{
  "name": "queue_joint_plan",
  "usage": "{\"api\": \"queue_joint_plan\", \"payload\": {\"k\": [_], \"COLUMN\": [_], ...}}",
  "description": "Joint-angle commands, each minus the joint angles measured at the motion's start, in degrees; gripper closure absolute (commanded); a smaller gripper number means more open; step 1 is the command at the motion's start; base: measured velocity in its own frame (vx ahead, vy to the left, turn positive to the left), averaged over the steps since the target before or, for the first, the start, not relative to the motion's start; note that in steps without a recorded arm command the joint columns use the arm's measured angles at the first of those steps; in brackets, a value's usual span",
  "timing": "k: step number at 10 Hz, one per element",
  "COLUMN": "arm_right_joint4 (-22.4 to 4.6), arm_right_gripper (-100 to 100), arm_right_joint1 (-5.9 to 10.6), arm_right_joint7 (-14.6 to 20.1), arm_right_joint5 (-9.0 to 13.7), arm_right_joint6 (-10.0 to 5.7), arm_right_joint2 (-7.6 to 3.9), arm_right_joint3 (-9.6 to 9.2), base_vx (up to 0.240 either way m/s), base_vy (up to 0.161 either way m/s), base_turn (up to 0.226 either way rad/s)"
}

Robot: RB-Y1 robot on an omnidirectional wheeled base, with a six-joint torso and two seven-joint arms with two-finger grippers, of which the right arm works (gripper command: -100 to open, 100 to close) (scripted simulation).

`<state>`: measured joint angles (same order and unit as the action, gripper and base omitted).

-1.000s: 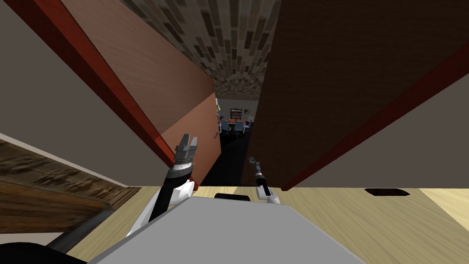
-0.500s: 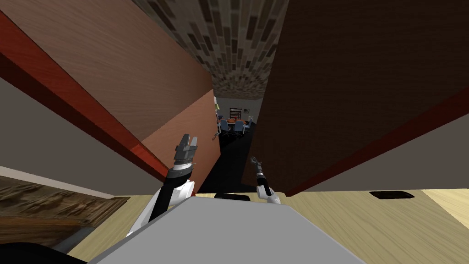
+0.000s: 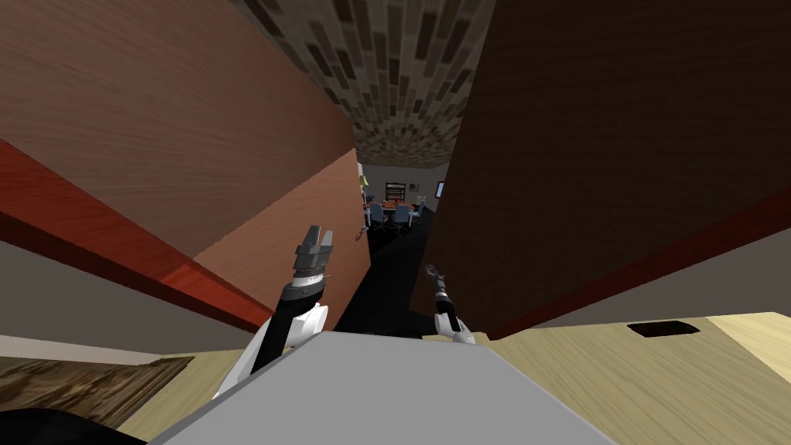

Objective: Push the door open

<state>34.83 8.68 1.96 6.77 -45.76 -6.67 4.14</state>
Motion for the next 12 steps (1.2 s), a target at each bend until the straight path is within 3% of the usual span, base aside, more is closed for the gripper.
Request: {"api": "queue_joint_plan", "payload": {"k": [1, 12], "arm_right_joint4": [-2.09, -3.0], "arm_right_gripper": [100, 100], "arm_right_joint1": [1.38, 1.05], "arm_right_joint7": [0.05, -2.54], "arm_right_joint5": [0.53, 3.93], "arm_right_joint6": [-1.21, -1.32], "arm_right_joint2": [-1.01, -1.86], "arm_right_joint3": [0.99, 7.23], "base_vx": [0.147, 0.168], "base_vy": [0.067, 0.068], "base_turn": [-0.052, -0.055]}}
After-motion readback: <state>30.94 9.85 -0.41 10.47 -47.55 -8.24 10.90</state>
